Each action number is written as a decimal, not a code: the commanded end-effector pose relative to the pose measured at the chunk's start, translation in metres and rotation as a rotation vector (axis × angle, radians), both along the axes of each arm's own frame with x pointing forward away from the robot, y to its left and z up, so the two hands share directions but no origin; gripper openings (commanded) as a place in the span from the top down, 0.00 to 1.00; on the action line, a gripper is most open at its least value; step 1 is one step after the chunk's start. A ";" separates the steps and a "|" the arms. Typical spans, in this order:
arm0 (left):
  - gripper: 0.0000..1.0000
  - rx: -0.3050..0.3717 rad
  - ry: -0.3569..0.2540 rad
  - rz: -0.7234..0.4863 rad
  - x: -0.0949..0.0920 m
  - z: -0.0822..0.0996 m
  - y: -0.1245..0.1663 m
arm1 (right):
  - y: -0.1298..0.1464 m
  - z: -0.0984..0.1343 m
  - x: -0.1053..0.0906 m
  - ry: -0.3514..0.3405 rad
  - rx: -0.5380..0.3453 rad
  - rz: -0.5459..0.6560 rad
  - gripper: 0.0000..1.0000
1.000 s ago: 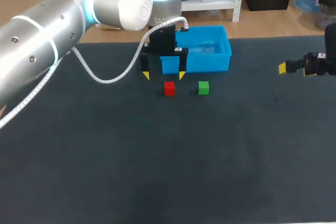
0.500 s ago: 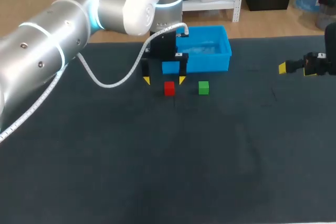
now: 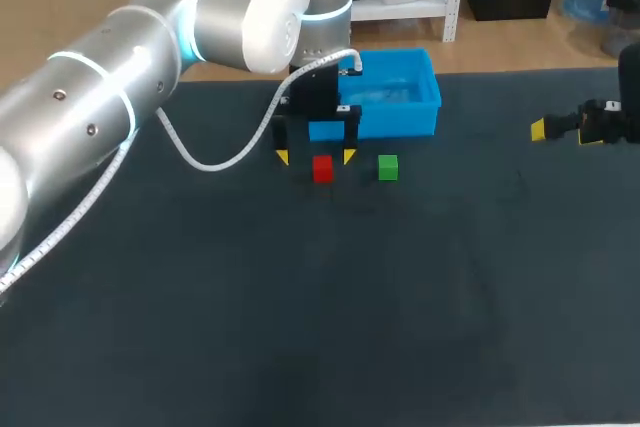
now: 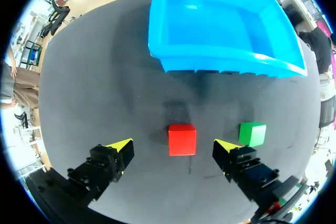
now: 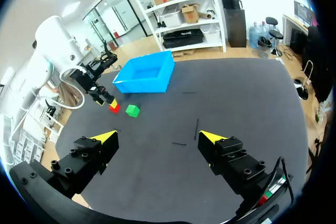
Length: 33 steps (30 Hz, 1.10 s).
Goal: Use the left arm to pick the red cube and place it into the blue plastic box first, then use the right arm to grasp the green cube and put it into the same blue plastic box after the first action is fully finished.
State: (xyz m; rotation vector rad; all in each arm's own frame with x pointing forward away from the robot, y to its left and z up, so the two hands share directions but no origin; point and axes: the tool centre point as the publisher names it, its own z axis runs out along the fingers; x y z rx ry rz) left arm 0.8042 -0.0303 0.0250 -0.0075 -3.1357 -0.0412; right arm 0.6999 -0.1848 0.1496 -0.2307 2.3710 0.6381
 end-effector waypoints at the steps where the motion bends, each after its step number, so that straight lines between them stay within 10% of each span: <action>1: 0.00 0.007 0.012 0.001 0.005 -0.001 -0.003 | 0.000 0.000 0.000 0.001 -0.002 -0.001 0.00; 33: 0.00 0.030 0.024 0.063 0.007 -0.022 -0.004 | 0.000 0.000 0.000 0.001 -0.002 -0.001 0.00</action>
